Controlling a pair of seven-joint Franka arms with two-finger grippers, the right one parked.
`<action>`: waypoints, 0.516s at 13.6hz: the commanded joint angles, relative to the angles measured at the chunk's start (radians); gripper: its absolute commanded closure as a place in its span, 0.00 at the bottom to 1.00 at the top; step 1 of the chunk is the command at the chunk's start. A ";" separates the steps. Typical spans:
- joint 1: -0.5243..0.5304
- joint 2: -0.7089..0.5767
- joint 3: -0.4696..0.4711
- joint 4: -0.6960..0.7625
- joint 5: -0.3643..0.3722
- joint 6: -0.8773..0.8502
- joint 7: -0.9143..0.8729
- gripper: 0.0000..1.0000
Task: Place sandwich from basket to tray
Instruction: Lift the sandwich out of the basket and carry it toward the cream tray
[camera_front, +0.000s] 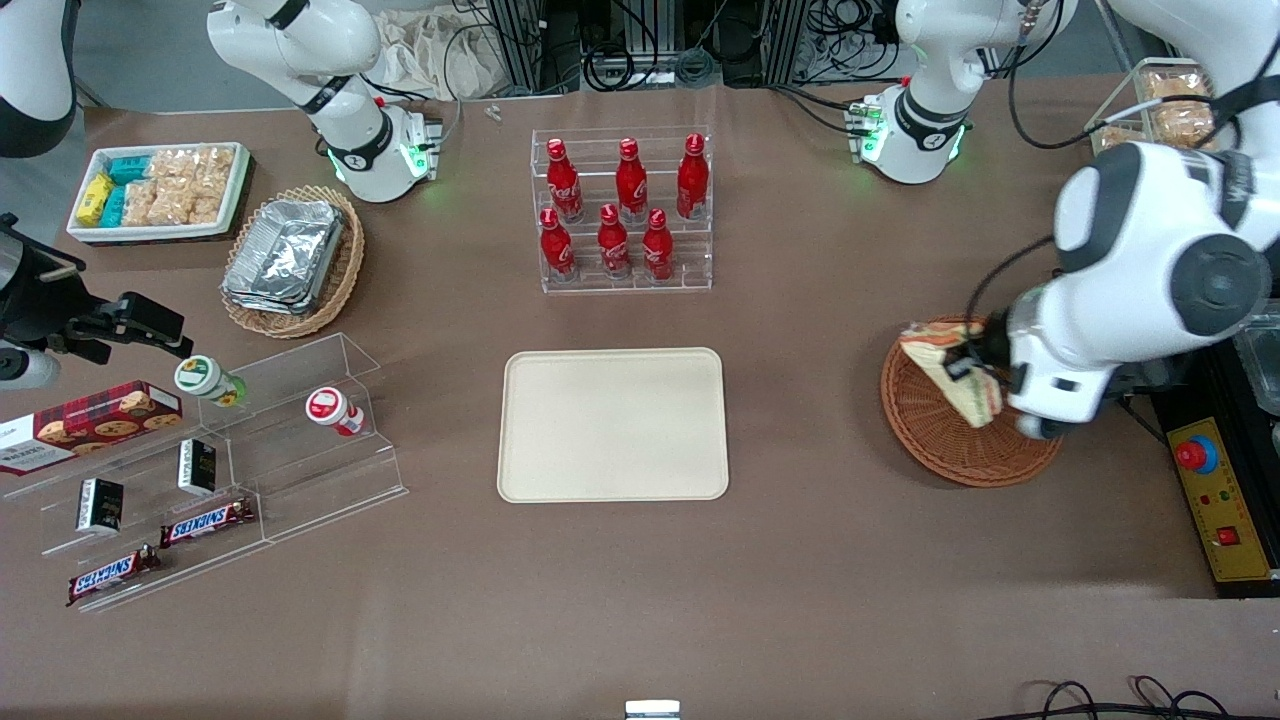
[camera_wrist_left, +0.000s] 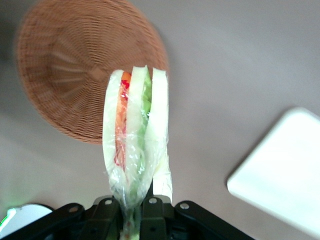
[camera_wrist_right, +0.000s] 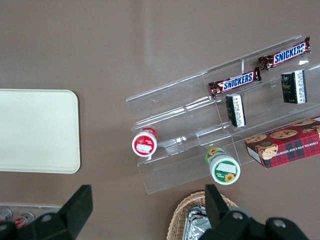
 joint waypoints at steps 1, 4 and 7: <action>0.005 0.040 -0.137 0.031 0.065 -0.016 0.111 1.00; -0.032 0.109 -0.252 0.063 0.137 0.022 0.127 1.00; -0.142 0.284 -0.252 0.190 0.202 0.025 0.141 1.00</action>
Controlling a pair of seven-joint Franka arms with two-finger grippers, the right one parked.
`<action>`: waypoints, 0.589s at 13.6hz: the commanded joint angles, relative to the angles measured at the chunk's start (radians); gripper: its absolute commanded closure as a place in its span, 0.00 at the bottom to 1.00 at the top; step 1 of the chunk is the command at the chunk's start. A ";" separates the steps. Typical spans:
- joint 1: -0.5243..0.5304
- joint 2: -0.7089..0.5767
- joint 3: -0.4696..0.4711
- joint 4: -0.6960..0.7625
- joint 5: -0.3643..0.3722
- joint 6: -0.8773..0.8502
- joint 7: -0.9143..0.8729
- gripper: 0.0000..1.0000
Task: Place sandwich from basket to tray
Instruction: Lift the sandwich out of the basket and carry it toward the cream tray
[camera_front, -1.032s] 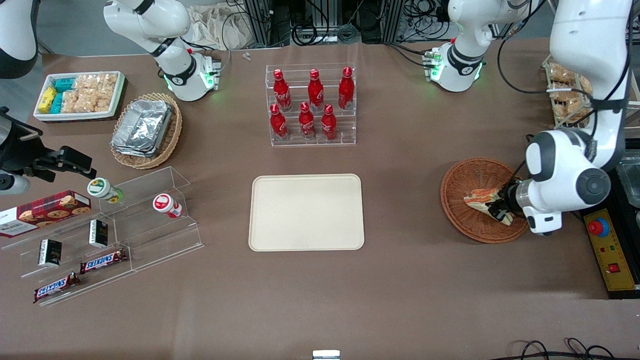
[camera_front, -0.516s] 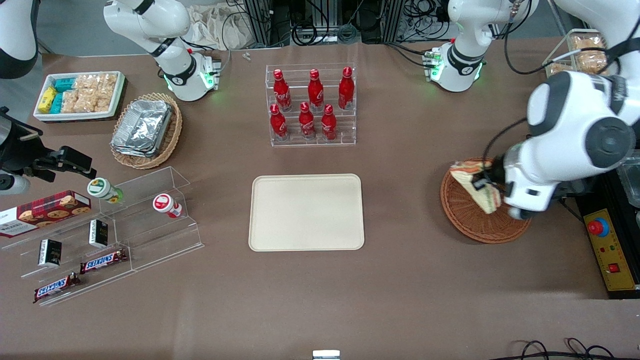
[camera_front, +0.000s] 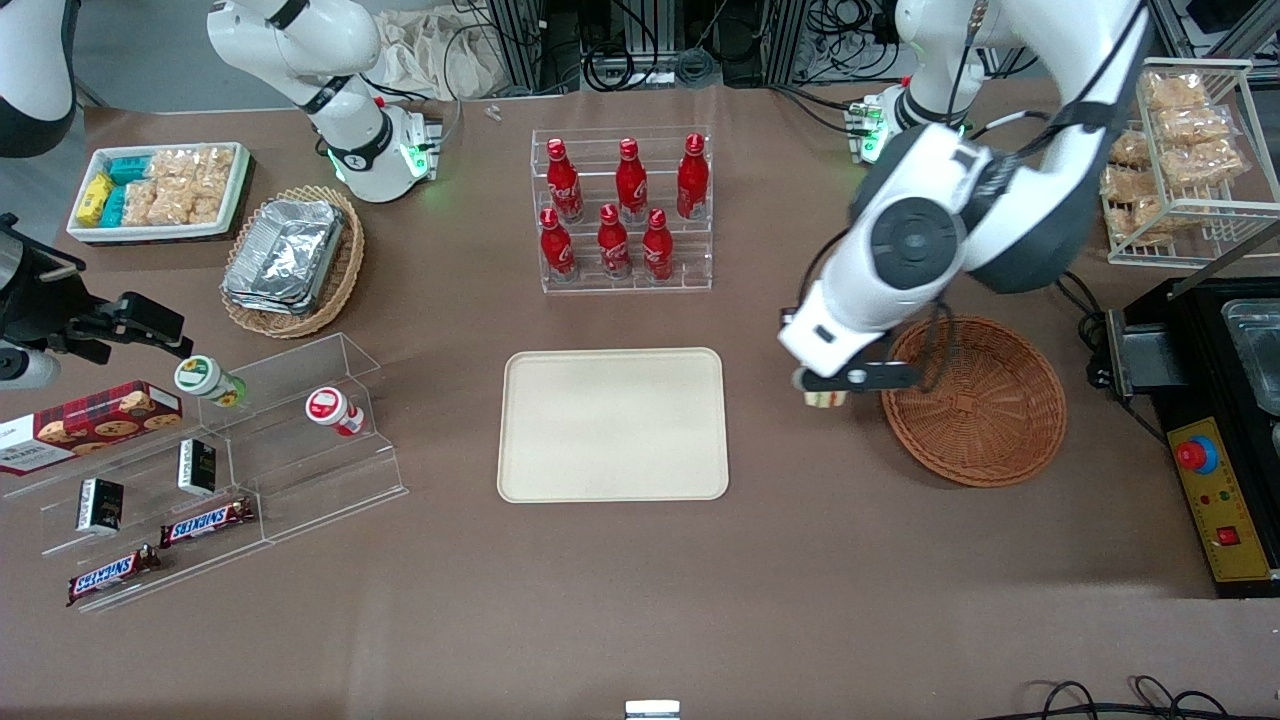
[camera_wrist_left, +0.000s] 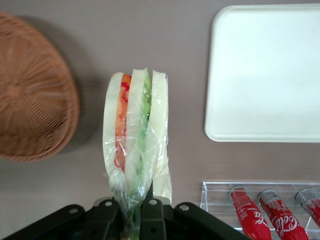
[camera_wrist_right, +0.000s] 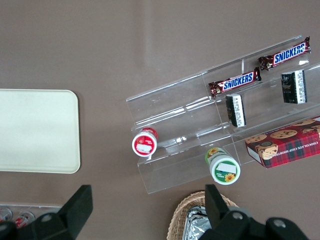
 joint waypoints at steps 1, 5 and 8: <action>-0.074 0.195 -0.003 0.143 0.058 0.020 0.054 1.00; -0.121 0.335 -0.003 0.146 0.117 0.205 0.085 1.00; -0.195 0.429 0.019 0.175 0.191 0.288 0.010 1.00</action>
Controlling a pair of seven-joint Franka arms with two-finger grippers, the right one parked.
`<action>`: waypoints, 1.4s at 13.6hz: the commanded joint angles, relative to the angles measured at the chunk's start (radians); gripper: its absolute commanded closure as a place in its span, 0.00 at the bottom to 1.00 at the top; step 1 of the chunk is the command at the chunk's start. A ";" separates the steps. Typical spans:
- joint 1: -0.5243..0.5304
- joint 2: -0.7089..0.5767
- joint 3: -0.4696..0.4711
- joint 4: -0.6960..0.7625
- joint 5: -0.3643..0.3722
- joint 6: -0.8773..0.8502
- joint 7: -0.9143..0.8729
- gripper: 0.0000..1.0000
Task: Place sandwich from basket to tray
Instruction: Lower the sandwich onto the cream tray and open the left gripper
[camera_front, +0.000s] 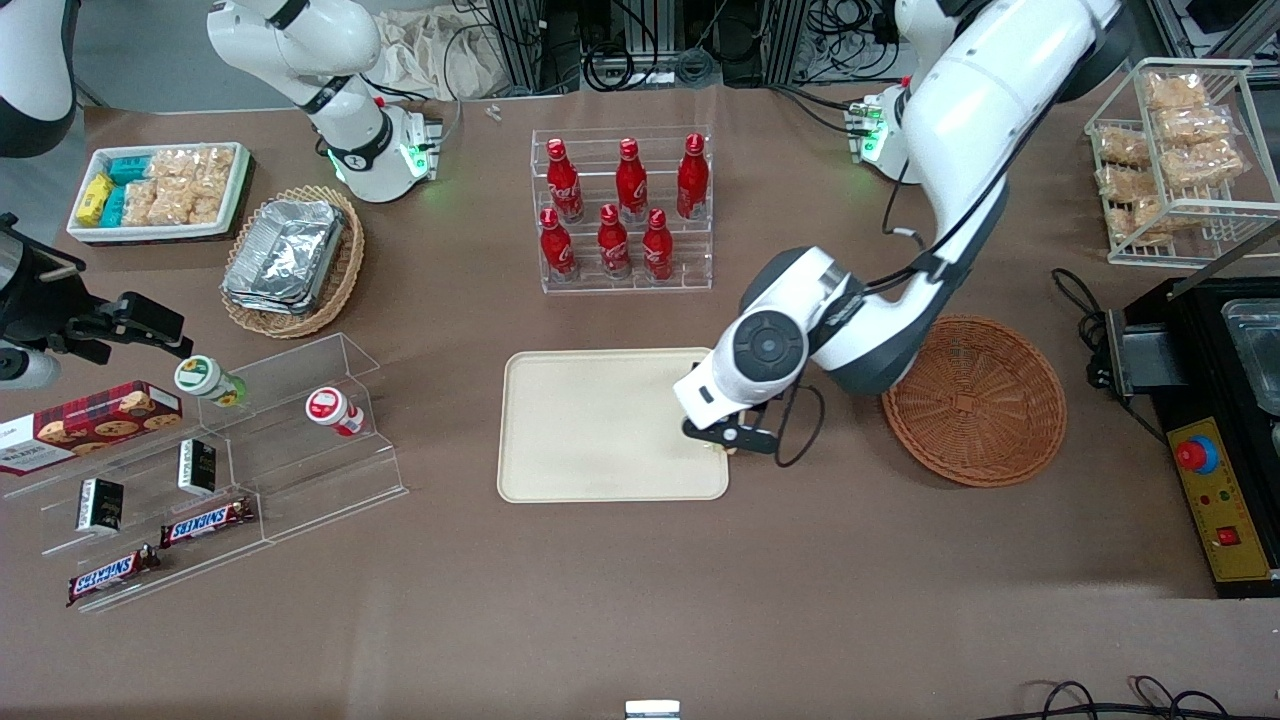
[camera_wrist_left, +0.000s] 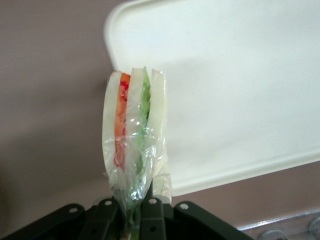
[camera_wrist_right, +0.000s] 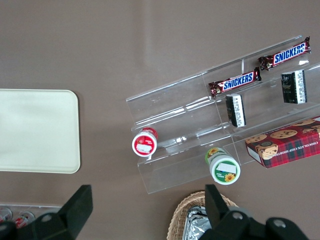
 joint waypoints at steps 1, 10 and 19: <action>-0.060 0.076 0.017 0.064 0.077 0.033 -0.073 1.00; -0.068 0.066 0.018 0.056 0.134 0.052 -0.210 0.00; 0.153 -0.340 0.012 0.053 -0.024 -0.311 -0.101 0.00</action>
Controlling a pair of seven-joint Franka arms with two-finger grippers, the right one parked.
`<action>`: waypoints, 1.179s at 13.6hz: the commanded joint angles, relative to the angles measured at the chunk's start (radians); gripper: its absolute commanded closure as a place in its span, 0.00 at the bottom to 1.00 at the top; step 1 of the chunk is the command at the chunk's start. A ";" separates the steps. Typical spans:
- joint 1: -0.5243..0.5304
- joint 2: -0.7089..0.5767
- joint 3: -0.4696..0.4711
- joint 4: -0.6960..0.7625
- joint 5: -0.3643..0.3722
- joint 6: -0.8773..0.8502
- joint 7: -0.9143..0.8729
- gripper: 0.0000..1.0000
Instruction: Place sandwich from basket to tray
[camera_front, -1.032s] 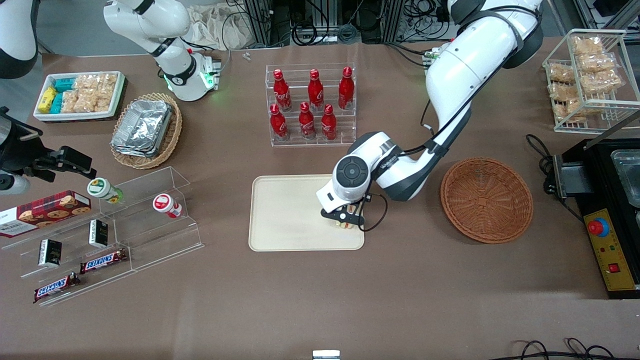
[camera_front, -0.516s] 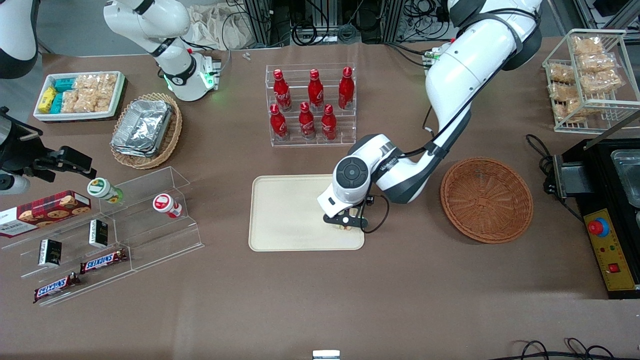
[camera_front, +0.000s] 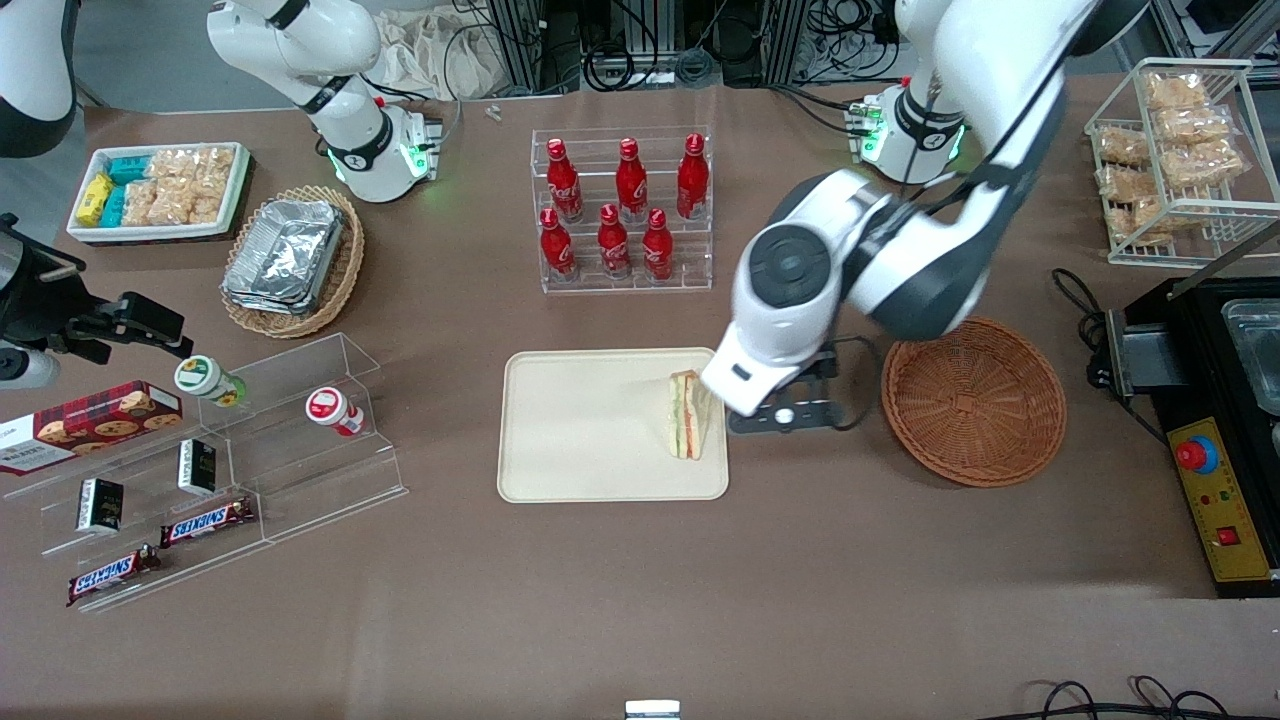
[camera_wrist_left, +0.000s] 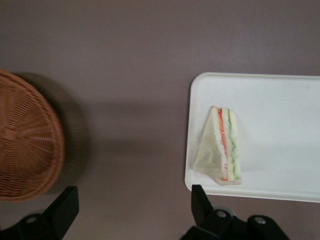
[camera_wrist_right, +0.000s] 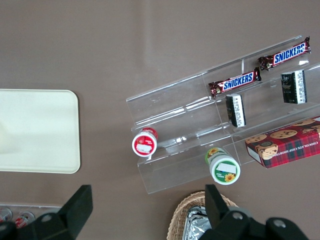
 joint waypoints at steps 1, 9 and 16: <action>0.106 -0.107 -0.003 -0.040 -0.078 -0.072 0.135 0.00; 0.225 -0.302 0.145 -0.048 -0.180 -0.244 0.409 0.00; 0.023 -0.499 0.506 -0.226 -0.277 -0.199 0.533 0.00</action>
